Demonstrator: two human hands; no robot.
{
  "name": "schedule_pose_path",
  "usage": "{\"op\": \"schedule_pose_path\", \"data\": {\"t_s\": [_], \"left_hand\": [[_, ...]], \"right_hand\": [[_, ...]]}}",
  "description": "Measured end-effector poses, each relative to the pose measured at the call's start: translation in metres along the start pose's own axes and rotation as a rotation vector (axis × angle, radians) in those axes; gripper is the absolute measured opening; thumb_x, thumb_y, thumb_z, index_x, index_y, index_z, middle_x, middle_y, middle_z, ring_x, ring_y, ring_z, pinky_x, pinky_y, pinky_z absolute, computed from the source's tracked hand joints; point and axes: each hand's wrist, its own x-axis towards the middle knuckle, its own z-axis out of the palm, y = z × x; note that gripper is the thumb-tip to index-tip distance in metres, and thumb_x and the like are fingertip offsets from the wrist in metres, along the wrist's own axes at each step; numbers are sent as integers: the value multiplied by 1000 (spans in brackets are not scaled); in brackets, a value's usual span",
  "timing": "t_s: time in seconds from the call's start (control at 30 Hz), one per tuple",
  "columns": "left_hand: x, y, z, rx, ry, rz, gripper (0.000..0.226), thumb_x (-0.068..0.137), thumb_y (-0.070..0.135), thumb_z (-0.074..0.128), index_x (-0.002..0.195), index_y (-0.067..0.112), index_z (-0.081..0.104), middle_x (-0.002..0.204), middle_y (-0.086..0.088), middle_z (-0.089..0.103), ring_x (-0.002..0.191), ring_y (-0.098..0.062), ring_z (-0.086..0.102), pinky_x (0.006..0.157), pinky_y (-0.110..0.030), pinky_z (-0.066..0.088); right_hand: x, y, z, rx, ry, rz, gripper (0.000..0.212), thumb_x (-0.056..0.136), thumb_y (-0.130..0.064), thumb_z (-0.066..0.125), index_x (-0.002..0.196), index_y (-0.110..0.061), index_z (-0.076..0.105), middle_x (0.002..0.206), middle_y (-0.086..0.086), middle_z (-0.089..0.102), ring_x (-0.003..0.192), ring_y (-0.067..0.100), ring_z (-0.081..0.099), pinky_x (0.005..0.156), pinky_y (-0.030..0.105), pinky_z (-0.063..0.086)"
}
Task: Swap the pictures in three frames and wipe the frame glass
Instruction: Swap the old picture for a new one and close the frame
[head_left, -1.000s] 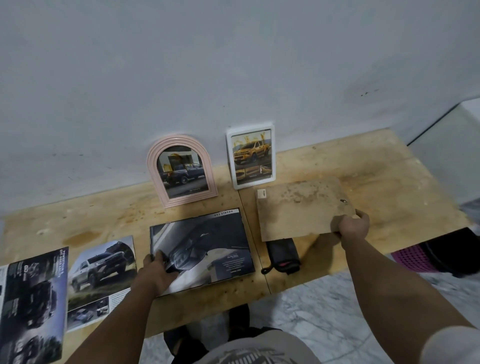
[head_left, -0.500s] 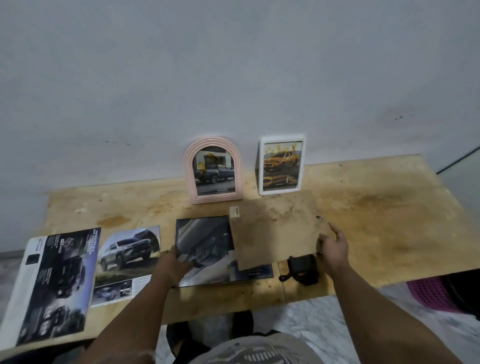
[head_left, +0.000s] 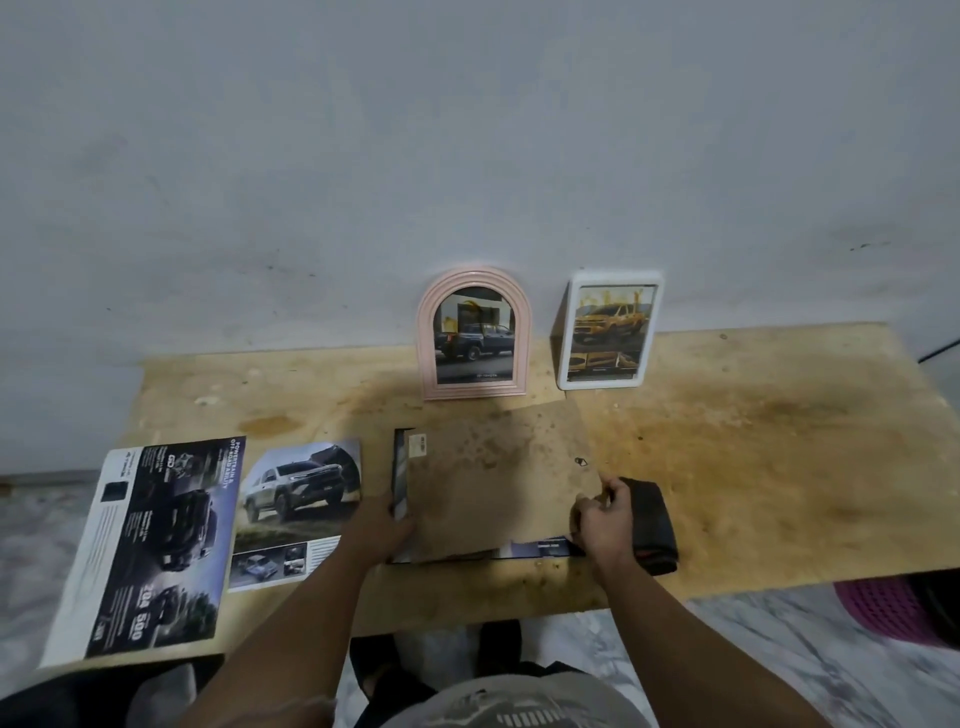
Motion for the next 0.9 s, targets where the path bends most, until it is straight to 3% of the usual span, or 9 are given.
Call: {"op": "schedule_pose_path", "data": {"t_s": [0.1,0.2,0.3,0.37,0.43,0.5,0.63,0.77,0.9], "left_hand": [[3,-2,-3,-2,-67,3,39,94,17,70,129,1,66,114,-17,70,94,-23,63,75,-34,50],[0,-3,-9,-35,-132,2,53,93,20,71,141,2,57,134,-14,65,109,-25,64,86,-30,51],[2,-10,-13,-45,-164,-2,66,87,27,75,145,3,53,135,-10,63,112,-23,63,88,-28,53],[10,-22,-10,-71,-151,5,83,78,37,78,150,7,48,144,-9,57,122,-25,59,98,-35,53],[12,-25,-9,-69,-152,25,83,80,31,79,152,7,46,149,-10,52,130,-29,55,105,-39,51],[12,-24,-8,-30,-161,38,74,81,31,77,146,6,52,142,-11,55,123,-29,58,104,-41,52],[14,-29,-5,-25,-160,33,83,61,59,61,126,7,65,125,-13,63,108,-28,64,98,-49,56],[2,-19,-11,31,-122,40,62,80,42,67,131,8,62,128,-10,63,114,-29,62,97,-42,54],[15,-27,-13,226,-3,76,70,72,57,36,130,23,57,121,-3,62,117,-27,57,88,-39,53]], "right_hand": [[-5,11,5,-42,9,12,41,98,-2,60,131,-19,46,107,15,64,91,33,64,83,49,56],[-10,16,10,-69,1,14,37,96,0,63,125,-17,47,103,13,62,90,31,62,93,54,53],[-14,19,13,-104,26,27,38,94,0,67,123,-16,49,102,10,62,94,30,62,94,46,52],[-15,21,13,-138,40,15,40,91,-1,71,124,-12,52,107,12,65,99,31,63,94,43,53],[-15,23,13,-228,35,-4,44,89,-7,76,127,-10,55,105,12,68,99,32,65,92,46,55],[-14,24,12,-326,8,-26,51,89,-16,78,133,-10,55,95,6,66,92,29,64,87,44,55],[-15,22,9,-505,-52,-82,59,93,-30,74,144,-11,52,96,1,60,92,24,59,82,35,48],[-14,18,9,-685,-20,-153,58,94,-51,62,142,-20,52,111,2,65,102,28,65,83,40,55],[-9,-6,23,-802,-58,-332,51,94,-53,56,139,-28,52,130,6,57,112,30,61,91,44,55]]}}
